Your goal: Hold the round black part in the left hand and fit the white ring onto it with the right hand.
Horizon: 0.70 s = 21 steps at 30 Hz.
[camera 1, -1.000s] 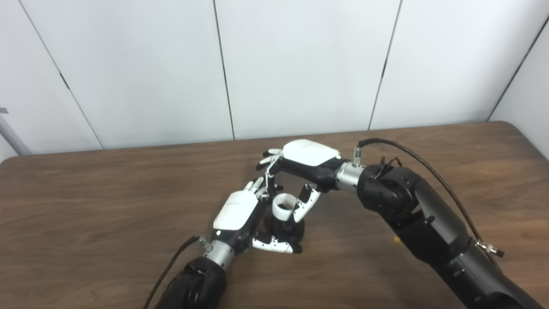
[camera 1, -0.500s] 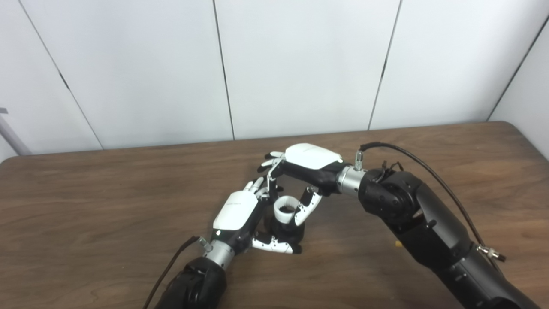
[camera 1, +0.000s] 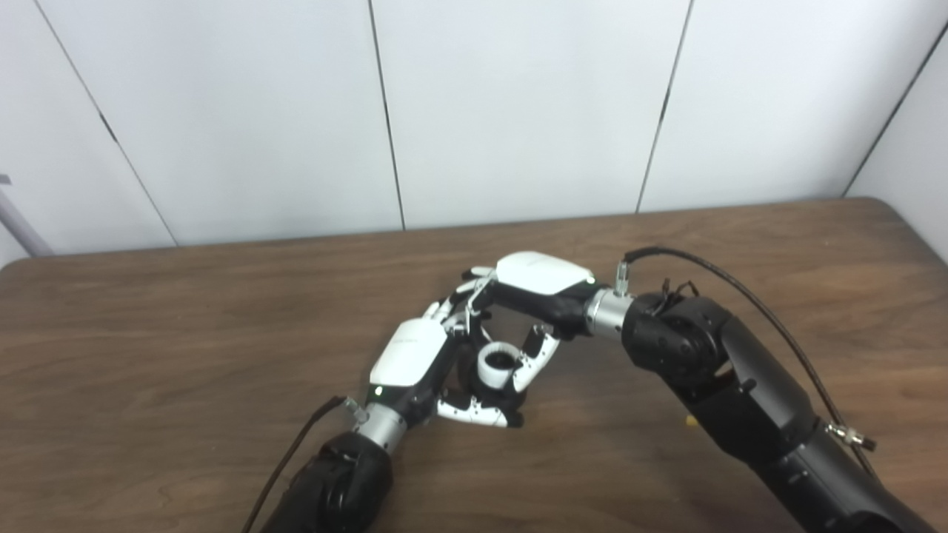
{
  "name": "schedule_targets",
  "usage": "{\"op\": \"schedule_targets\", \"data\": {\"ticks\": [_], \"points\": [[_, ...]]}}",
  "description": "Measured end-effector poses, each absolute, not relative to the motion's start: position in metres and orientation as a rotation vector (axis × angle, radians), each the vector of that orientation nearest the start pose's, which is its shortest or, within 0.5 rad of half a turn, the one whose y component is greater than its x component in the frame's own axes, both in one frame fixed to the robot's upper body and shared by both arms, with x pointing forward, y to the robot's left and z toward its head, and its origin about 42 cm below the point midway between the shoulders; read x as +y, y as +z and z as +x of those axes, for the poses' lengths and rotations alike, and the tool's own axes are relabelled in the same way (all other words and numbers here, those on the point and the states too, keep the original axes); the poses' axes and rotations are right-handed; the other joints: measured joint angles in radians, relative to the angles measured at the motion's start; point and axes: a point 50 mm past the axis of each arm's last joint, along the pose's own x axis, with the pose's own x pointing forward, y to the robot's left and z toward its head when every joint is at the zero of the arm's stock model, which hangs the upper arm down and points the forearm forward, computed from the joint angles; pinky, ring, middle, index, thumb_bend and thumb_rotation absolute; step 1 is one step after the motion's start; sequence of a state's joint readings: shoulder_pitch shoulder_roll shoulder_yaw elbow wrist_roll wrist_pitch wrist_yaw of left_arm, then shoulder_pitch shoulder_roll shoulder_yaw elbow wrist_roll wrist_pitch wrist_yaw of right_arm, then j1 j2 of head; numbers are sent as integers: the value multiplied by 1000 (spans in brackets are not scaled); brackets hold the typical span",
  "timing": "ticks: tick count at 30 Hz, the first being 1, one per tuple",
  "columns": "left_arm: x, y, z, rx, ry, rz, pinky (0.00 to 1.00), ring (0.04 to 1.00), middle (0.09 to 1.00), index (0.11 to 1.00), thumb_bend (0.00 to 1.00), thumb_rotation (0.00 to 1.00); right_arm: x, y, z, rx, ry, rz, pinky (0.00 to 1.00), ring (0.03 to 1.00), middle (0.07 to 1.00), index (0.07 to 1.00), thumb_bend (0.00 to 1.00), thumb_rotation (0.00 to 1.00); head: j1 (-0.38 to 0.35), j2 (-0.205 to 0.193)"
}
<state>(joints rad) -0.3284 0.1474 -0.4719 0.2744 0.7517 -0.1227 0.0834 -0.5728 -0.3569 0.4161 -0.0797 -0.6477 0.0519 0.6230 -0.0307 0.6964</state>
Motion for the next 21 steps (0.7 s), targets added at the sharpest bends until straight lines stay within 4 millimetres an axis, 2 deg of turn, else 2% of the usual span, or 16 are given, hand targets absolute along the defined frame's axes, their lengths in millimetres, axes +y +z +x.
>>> {"op": "schedule_targets", "data": {"ticks": [10,12,13,15,18,21], "points": [[118,110,354,-352,-465,978,1000,1000,869,478,522,49,-156,250,393,-315,782,-1246,855,974,885,478,519,125,2,-3],[118,110,354,-352,-466,978,1000,1000,873,478,522,49,-156,248,393,-298,777,-1234,870,987,920,488,521,135,2,-3],[118,110,354,-352,-466,978,1000,1000,873,478,522,49,-156,248,393,-286,774,-1231,868,989,938,580,730,165,0,-8],[118,110,354,-352,-466,977,1000,1000,872,478,522,49,-155,249,393,-267,773,-1231,869,994,971,717,939,253,0,-8],[118,110,355,-351,-465,977,1000,1000,868,478,522,49,-155,249,393,-255,781,-1237,886,1000,997,819,995,323,2,-8],[118,110,355,-351,-464,977,1000,1000,868,478,522,49,-155,249,393,-242,781,-1235,905,1000,1000,854,1000,342,2,-8]]}}
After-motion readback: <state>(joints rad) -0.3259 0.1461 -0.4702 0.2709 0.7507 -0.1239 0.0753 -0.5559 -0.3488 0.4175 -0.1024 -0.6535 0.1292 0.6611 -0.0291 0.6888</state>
